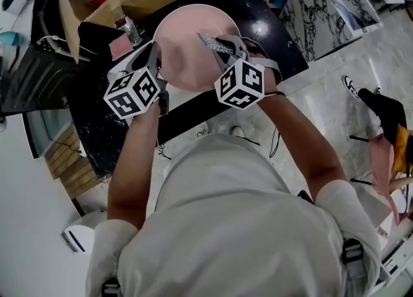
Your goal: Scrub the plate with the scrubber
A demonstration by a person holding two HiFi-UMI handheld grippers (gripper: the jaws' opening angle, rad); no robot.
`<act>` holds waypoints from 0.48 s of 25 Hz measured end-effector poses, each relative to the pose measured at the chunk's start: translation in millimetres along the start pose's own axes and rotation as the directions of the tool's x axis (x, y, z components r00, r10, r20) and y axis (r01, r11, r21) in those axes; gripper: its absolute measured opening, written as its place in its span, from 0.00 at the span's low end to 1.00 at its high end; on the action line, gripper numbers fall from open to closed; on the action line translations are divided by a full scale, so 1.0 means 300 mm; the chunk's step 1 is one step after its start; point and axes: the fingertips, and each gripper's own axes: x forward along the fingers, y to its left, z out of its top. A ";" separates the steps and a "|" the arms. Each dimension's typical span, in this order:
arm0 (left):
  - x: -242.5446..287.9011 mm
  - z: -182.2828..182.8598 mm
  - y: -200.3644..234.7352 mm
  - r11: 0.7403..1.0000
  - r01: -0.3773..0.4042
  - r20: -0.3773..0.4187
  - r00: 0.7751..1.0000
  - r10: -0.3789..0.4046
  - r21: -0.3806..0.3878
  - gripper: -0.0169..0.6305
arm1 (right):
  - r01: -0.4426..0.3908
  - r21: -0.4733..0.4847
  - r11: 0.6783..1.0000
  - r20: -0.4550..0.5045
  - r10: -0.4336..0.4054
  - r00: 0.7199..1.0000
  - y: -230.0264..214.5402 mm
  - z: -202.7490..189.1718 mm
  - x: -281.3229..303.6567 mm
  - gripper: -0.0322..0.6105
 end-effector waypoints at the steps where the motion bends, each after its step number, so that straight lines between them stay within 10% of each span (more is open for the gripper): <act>1: 0.003 0.000 0.002 1.000 0.000 -0.001 1.000 0.000 -0.001 0.06 | -0.017 0.010 1.000 0.000 0.017 1.000 0.027 -0.007 -0.004 0.17; 12: 0.029 -0.013 -0.004 1.000 0.003 -0.018 1.000 -0.002 0.007 0.06 | -0.186 0.038 0.982 0.028 0.185 0.982 0.262 -0.009 -0.062 0.17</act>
